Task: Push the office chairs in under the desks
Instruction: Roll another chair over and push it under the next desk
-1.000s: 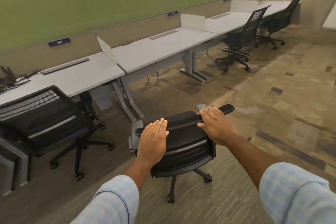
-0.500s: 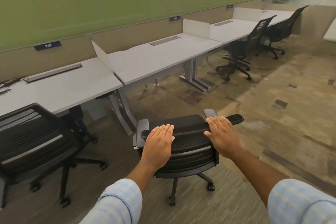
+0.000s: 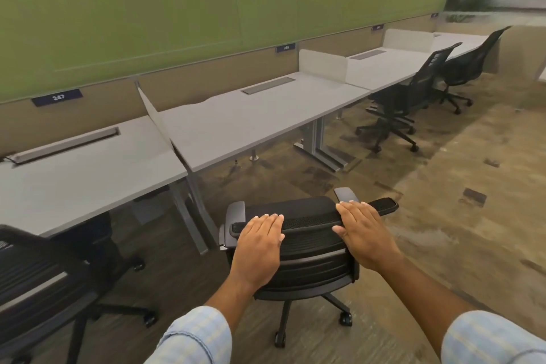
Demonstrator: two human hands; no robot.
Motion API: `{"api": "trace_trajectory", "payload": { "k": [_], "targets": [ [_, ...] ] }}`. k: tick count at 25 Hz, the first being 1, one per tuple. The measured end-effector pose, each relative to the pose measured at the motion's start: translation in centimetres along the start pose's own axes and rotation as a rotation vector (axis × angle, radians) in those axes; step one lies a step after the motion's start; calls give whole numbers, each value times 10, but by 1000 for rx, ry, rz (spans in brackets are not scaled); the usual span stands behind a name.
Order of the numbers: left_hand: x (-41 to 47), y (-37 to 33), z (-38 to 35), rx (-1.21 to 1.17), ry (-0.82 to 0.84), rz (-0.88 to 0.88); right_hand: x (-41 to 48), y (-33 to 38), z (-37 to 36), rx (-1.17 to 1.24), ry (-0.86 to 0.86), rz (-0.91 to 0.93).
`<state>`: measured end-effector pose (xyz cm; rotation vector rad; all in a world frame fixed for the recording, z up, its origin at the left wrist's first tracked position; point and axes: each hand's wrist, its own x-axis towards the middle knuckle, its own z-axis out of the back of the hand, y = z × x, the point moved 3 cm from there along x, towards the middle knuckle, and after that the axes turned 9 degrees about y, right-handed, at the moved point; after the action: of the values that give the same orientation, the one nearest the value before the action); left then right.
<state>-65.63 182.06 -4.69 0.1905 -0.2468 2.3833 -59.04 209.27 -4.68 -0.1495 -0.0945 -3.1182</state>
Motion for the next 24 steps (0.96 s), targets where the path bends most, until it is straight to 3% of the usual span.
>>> {"api": "trace_trajectory", "payload": {
  "k": [14,24],
  "targets": [
    [220,20,-32,-106,15,202,201,-142,-14,9,-7,104],
    [357,61,-61,-84,-46,217,338,-215,-28,18,-56,140]
  ]
}}
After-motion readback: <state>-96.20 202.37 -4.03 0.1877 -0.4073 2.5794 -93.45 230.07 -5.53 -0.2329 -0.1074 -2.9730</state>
